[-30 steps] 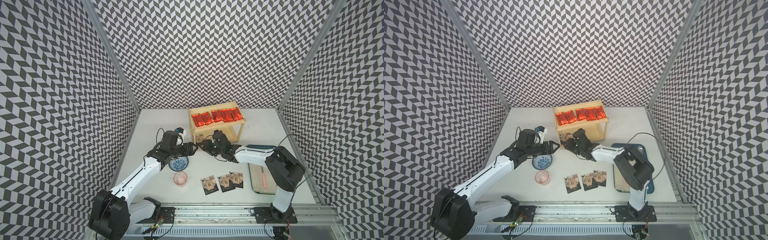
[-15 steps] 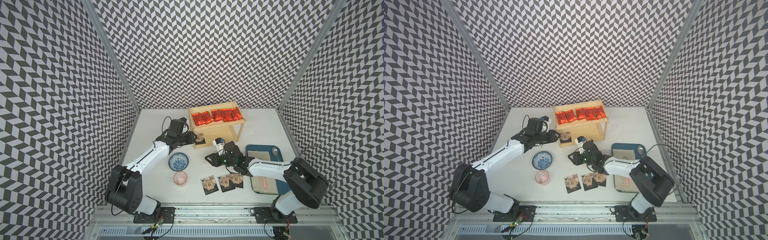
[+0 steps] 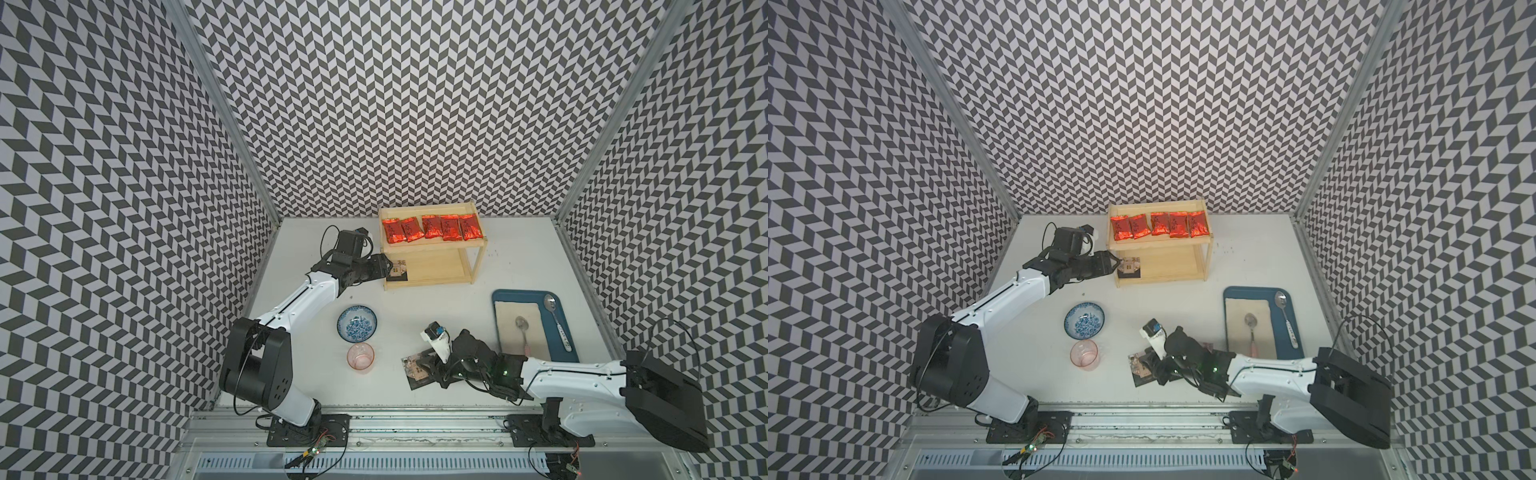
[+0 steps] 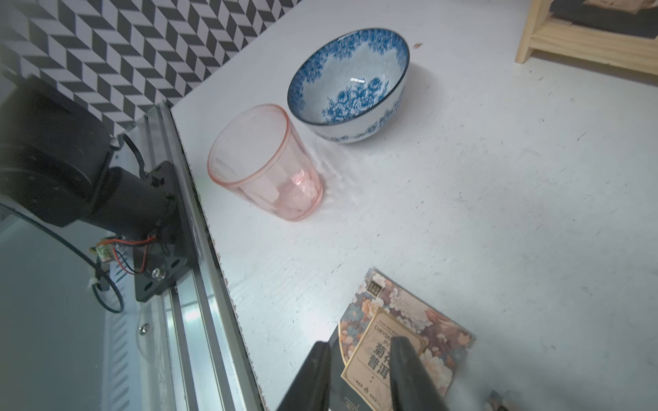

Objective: Place the tea bags on the shelf by color
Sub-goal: Adjust the shelf at the center of the board, then move the tea bag to the center of the board.

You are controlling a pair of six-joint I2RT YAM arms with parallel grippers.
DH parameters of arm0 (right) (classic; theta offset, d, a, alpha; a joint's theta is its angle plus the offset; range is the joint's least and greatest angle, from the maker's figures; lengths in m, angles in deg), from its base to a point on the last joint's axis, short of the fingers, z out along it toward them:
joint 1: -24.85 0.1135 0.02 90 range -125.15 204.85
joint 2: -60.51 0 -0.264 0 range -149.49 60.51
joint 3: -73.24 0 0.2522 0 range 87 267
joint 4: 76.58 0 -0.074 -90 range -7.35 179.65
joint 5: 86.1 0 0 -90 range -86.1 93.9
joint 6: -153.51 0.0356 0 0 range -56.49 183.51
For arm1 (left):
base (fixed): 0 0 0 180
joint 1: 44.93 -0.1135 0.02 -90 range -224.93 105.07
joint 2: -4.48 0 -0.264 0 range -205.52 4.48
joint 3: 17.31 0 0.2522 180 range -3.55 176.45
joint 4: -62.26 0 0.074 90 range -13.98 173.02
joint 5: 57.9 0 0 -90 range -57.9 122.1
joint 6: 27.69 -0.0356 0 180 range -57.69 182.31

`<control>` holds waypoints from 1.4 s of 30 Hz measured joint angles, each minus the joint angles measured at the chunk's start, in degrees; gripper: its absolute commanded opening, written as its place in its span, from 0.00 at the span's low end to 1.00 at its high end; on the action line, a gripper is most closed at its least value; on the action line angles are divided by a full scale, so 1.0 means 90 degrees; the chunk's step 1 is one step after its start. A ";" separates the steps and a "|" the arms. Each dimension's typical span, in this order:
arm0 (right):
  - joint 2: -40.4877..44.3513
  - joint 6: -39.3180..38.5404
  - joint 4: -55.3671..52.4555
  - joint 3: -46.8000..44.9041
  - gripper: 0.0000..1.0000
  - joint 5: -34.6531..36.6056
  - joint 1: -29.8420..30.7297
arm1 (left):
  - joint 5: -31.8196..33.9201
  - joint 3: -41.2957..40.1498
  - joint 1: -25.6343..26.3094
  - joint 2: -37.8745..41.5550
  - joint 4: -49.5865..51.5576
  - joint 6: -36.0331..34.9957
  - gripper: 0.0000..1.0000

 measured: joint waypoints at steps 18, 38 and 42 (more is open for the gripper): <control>-0.1940 -0.0051 0.1008 0.0284 0.23 0.1035 0.0260 | -0.0724 -0.1683 0.0299 0.1775 0.0148 0.0175 0.72; -0.1010 0.0374 0.1190 0.0750 0.22 -0.0920 -0.1953 | -0.0942 -0.2446 0.1508 0.1154 -0.0248 0.0355 0.51; -0.0661 0.1156 0.1554 0.0175 0.22 -0.1600 -0.2186 | -0.0911 -0.2426 0.1741 0.0721 -0.0338 0.0357 0.49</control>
